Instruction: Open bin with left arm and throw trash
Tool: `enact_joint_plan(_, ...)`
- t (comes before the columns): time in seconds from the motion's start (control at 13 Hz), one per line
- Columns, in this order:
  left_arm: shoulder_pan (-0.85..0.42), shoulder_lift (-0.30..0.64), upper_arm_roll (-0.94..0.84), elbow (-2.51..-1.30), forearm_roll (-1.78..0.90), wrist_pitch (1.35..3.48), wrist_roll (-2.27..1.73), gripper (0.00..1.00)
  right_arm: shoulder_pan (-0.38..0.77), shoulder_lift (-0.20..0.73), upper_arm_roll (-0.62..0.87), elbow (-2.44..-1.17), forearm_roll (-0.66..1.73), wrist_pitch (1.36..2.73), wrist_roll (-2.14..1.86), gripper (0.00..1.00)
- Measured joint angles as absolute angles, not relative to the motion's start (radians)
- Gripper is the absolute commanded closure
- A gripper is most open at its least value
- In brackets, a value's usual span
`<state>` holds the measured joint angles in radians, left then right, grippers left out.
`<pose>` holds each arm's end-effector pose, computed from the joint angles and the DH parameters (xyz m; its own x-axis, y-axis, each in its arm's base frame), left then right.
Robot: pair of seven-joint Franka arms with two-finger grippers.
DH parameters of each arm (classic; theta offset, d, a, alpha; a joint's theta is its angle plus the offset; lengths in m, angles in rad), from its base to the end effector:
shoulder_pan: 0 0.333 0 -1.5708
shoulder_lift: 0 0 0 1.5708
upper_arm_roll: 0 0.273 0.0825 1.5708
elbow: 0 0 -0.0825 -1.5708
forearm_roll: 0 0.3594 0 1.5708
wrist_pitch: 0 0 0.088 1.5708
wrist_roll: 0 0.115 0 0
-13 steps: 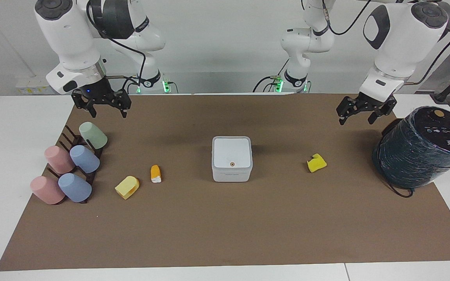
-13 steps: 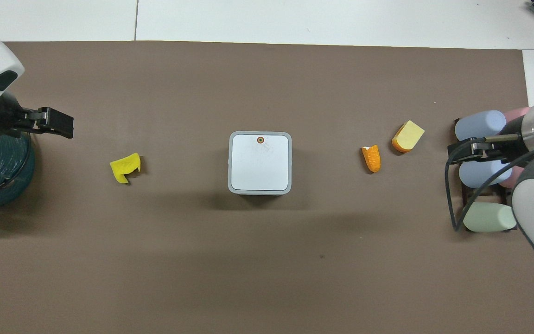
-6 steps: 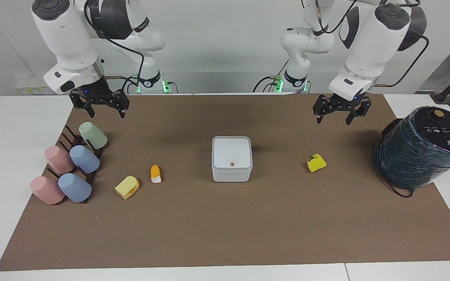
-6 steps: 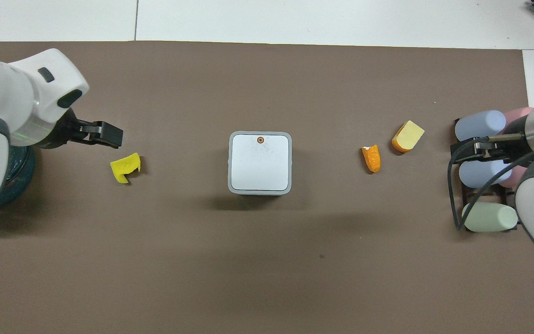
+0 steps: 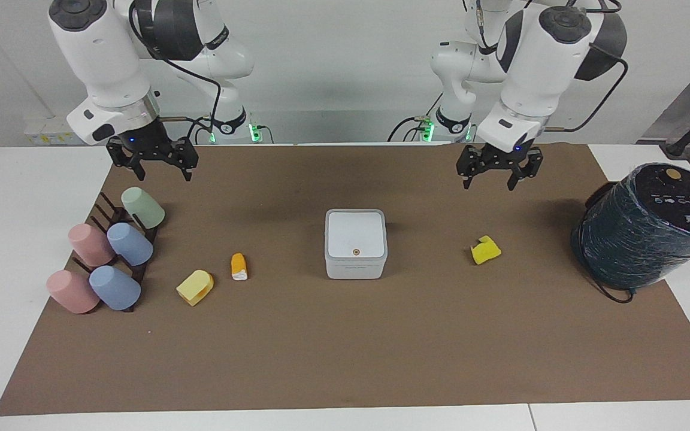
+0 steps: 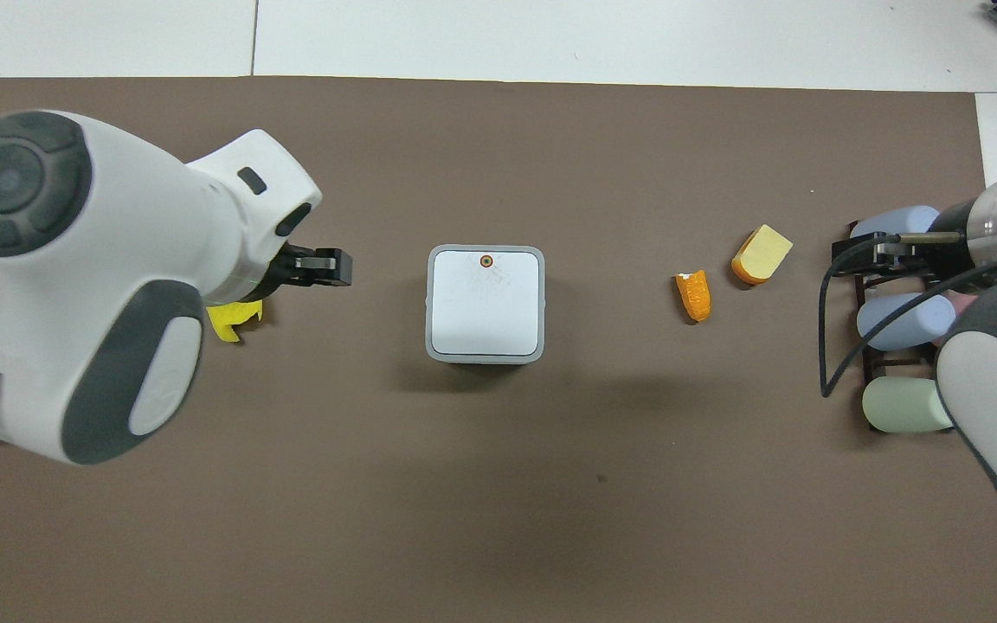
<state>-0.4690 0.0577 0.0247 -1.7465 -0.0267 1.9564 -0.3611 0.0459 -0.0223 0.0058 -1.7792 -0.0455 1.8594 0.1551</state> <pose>0.5148 -0.2475 0.4976 0.9887 -0.0693 0.1331 -0.0800 -0.9939 0.0765 0.5436 0.0243 0.5170 0.9901 -0.0905 0.1077 -0.0940 -0.9952 0.0285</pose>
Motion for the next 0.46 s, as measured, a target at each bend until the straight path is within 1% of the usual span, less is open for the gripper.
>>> enact_joint_plan(0.15, -0.522, 0.101, 0.024, -1.768, -0.051, 2.070, -0.469, 0.93, 0.046, 0.006, 0.006, -1.813, -0.045, 1.959, 0.170, 0.00)
enact_joint_plan(0.23, -0.536, 0.124, 0.024, -1.769, -0.078, 2.123, -0.491, 1.00, 0.045, 0.032, 0.005, -1.822, -0.045, 2.006, 0.173, 0.00)
enact_joint_plan(0.46, -0.549, 0.165, 0.024, -1.769, -0.130, 2.258, -0.531, 1.00, 0.034, 0.137, 0.003, -1.851, -0.045, 2.153, 0.178, 0.00)
